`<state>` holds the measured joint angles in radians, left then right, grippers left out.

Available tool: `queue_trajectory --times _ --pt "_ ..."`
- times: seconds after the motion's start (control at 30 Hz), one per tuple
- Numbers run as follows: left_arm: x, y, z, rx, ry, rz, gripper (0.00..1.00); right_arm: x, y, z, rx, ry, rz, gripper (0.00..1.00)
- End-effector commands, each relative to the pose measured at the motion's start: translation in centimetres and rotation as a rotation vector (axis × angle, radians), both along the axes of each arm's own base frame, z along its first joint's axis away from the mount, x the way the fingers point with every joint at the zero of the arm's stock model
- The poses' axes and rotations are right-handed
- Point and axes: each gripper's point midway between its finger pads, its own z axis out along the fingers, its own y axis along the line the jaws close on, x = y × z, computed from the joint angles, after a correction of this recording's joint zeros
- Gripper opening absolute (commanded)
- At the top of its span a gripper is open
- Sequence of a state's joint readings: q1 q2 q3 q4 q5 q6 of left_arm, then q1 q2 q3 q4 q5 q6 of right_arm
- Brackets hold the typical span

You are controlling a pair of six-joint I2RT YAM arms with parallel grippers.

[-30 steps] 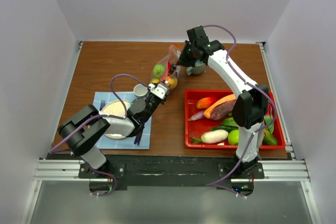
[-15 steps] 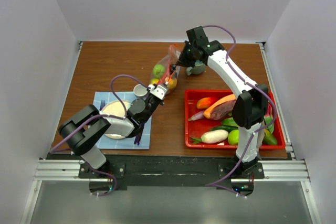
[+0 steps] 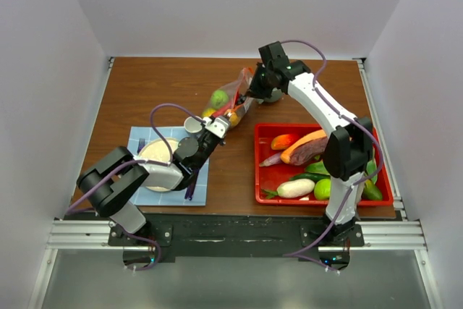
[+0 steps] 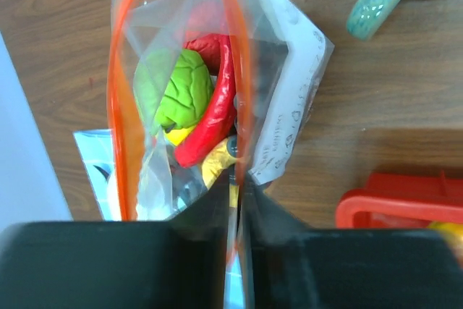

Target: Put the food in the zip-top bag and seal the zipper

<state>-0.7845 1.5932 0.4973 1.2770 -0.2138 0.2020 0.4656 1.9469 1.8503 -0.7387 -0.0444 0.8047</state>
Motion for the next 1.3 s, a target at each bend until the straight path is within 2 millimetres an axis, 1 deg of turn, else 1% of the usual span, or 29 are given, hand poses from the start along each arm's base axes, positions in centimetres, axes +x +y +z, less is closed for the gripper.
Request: queue_trajectory --times 0.0,0.03,0.07,0.1,0.13,0.27,0.3,0.33,0.37,0.4,0.43,0.5,0.53,0.6,0.63,0.77,0.8,0.97,1.17,1.2,1.27 --pt "-1.3 1.1 9.1 -0.237 -0.251 -0.017 0.00 -1.1 -0.4 4.4 0.015 -0.094 0.041 0.26" --pt "-1.3 1.1 9.1 -0.236 -0.250 -0.017 0.00 -1.5 -0.5 5.1 0.017 -0.103 0.045 0.32" --pt "-1.2 1.1 8.9 -0.232 -0.247 -0.015 0.00 -1.7 -0.6 5.5 0.023 -0.105 0.044 0.34" --pt "-1.3 1.0 8.8 -0.226 -0.244 -0.021 0.00 -2.0 -0.6 5.7 0.028 -0.103 0.050 0.38" --pt "-1.2 1.0 8.8 -0.226 -0.246 -0.021 0.00 -2.7 -0.6 6.5 0.042 -0.111 0.055 0.38" --pt "-1.1 0.7 8.6 -0.219 -0.242 -0.026 0.00 -4.3 -0.7 8.2 0.091 -0.110 0.053 0.39" --pt "-1.1 0.6 8.7 -0.219 -0.245 -0.030 0.00 -4.9 -0.7 8.4 0.094 -0.101 0.056 0.39" --pt "-1.1 0.5 8.7 -0.219 -0.247 -0.032 0.00 -5.6 -0.3 8.3 0.108 -0.089 0.076 0.39" --pt "-1.0 0.4 8.6 -0.217 -0.244 -0.033 0.00 -6.4 0.1 8.7 0.127 -0.082 0.083 0.40" --pt "-1.0 0.3 8.8 -0.219 -0.248 -0.036 0.00 -7.0 0.3 8.3 0.131 -0.056 0.091 0.40" --pt "-1.0 0.3 8.8 -0.217 -0.250 -0.037 0.00 -8.0 1.0 7.8 0.141 -0.027 0.106 0.40" --pt "-1.0 0.0 8.9 -0.218 -0.253 -0.048 0.00 -9.2 1.7 7.1 0.139 0.012 0.120 0.40" --pt "-1.0 -0.1 8.9 -0.219 -0.253 -0.050 0.00 -10.0 2.4 6.5 0.147 0.047 0.126 0.40" --pt "-1.0 -0.2 8.7 -0.218 -0.253 -0.056 0.00 -10.7 2.9 5.6 0.144 0.090 0.122 0.40" --pt "-1.0 -0.2 8.9 -0.222 -0.257 -0.059 0.00 -11.1 3.4 5.5 0.148 0.103 0.119 0.40" --pt "-1.0 -0.7 8.7 -0.210 -0.261 -0.073 0.00 -11.5 4.2 4.5 0.164 0.164 0.089 0.40" --pt "-1.1 -0.8 8.7 -0.206 -0.264 -0.078 0.00 -11.3 4.4 4.2 0.168 0.169 0.086 0.40" --pt "-1.2 -0.9 8.6 -0.196 -0.275 -0.076 0.00 -11.1 4.5 3.1 0.161 0.211 0.057 0.40" --pt "-1.4 -1.0 8.7 -0.187 -0.286 -0.071 0.00 -10.8 4.9 2.0 0.164 0.249 0.031 0.35" --pt "-1.3 -1.0 8.5 -0.184 -0.284 -0.070 0.00 -10.8 4.9 1.9 0.162 0.251 0.031 0.31" --pt "-1.3 -0.9 8.6 -0.183 -0.287 -0.063 0.00 -10.6 5.0 1.9 0.161 0.253 0.023 0.26"
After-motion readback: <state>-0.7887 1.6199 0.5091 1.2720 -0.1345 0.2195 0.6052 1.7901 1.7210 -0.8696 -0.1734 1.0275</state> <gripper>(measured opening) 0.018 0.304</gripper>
